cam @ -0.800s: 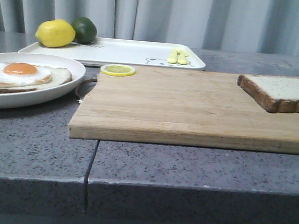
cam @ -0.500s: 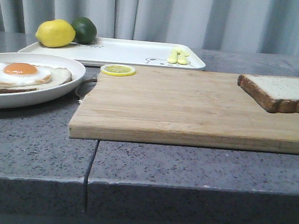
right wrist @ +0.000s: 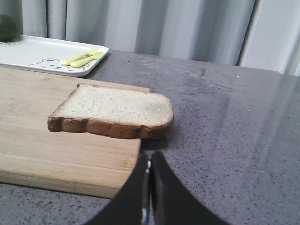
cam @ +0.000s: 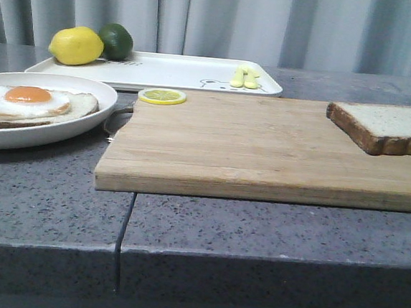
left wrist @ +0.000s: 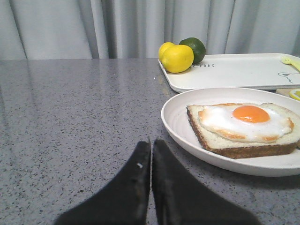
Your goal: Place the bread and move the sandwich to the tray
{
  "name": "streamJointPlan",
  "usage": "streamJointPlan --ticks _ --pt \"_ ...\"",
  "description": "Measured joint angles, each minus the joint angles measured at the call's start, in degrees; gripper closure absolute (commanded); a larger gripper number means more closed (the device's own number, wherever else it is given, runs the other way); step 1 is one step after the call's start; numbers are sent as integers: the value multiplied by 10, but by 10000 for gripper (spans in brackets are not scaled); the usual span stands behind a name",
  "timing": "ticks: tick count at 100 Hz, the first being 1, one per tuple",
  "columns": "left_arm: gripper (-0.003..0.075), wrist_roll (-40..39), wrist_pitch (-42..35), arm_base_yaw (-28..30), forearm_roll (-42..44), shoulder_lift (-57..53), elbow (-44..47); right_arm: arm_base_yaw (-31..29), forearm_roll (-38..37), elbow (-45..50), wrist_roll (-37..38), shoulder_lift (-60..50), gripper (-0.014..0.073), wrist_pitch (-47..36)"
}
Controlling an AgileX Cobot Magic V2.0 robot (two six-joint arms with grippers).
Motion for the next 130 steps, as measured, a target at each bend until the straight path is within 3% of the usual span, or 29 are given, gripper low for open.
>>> streamJointPlan --ticks 22,44,67,103,130 --pt "739 0 -29 0 -24 0 0 0 0 0 0 0 711 -12" --pt "740 0 -6 0 -28 1 -47 0 33 -12 5 0 711 -35" --pt "739 0 117 0 -28 71 -182 0 56 -141 6 30 711 80" --pt "739 0 304 0 -78 266 -382 0 57 -365 7 236 711 302" --pt "739 0 344 0 -85 344 -438 0 58 -438 7 334 711 356"
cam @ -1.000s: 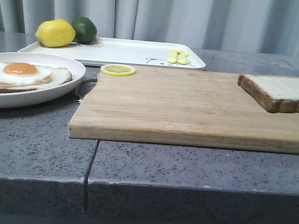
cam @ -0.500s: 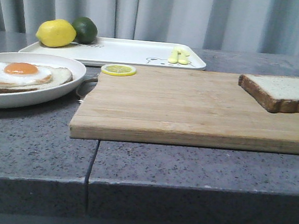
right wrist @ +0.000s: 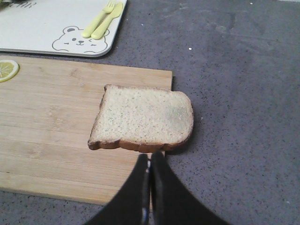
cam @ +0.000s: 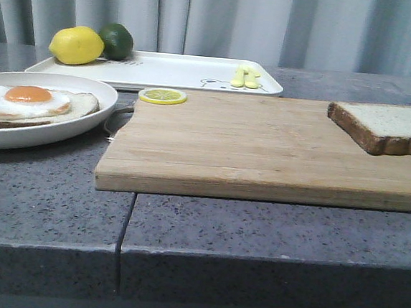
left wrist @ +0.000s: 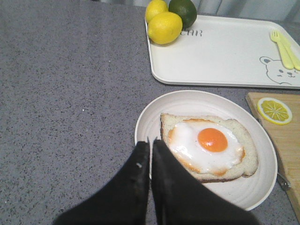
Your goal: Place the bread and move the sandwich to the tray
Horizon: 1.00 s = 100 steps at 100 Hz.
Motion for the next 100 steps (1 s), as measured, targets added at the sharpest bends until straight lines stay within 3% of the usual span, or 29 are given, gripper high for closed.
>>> streamJointPlan --ticks 23,36,46,56,63,74,100 --pt "734 0 31 0 -1 15 0 0 0 0 0 13 711 5" --pt "631 0 37 0 -1 15 0 0 0 0 0 13 685 14" --pt "480 0 40 0 -1 15 0 0 0 0 1 13 571 21" --pt "302 0 45 0 -1 15 0 0 0 0 1 13 370 27" --pt "223 0 48 0 -1 15 0 0 0 0 1 13 222 29" --pt "206 0 49 0 -1 15 0 0 0 0 1 13 71 30" --pt "206 0 50 0 -1 15 0 0 0 0 1 13 62 29"
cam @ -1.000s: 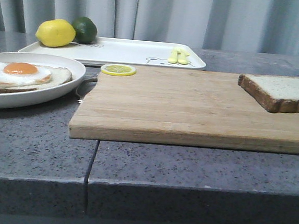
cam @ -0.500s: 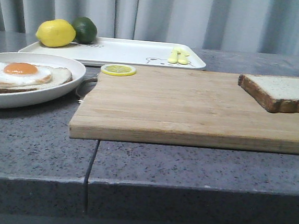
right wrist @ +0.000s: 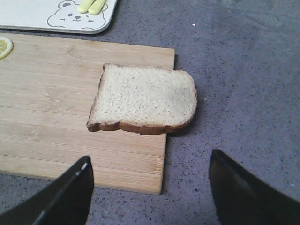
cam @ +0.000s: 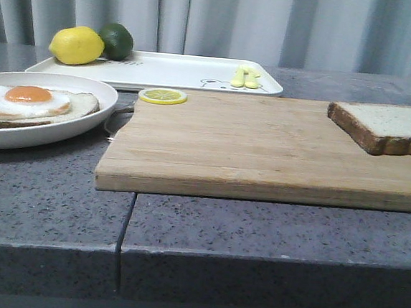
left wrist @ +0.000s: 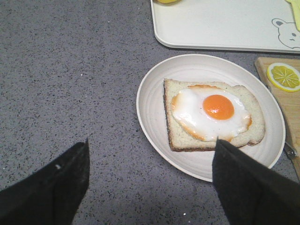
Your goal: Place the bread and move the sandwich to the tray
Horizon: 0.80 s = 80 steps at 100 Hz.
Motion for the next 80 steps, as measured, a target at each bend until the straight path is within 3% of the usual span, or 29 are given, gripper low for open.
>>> streamJointPlan --ticks 80 --pt "207 0 0 0 0 0 0 0 10 0 0 0 62 -1"
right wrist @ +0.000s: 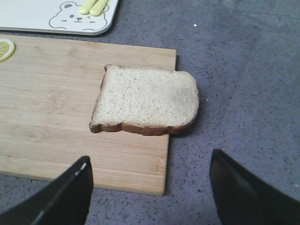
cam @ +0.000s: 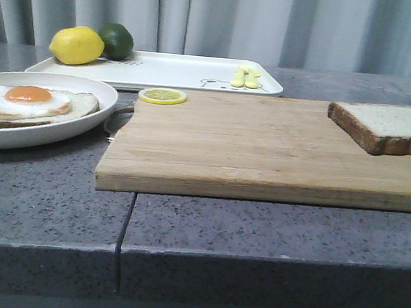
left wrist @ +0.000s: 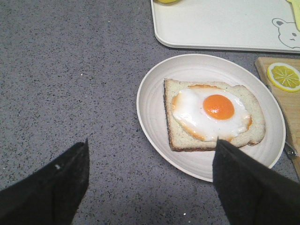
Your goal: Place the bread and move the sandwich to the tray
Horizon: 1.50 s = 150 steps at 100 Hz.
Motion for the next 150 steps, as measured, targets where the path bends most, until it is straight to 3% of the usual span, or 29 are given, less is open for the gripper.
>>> streamJointPlan --ticks 20,38,55,76,104,150 --pt "207 0 0 0 0 0 0 -21 36 0 -13 4 62 -17" --pt "207 0 0 0 0 0 0 -91 79 0 -62 41 62 -22" --pt "207 0 0 0 0 0 0 -172 177 0 -142 98 62 -26" --pt "207 0 0 0 0 0 0 -230 320 0 -244 178 62 -33" --pt "207 0 0 0 0 0 0 -245 442 0 -326 276 62 -48" --pt "207 0 0 0 0 0 0 -245 537 -1 -393 394 62 -76"
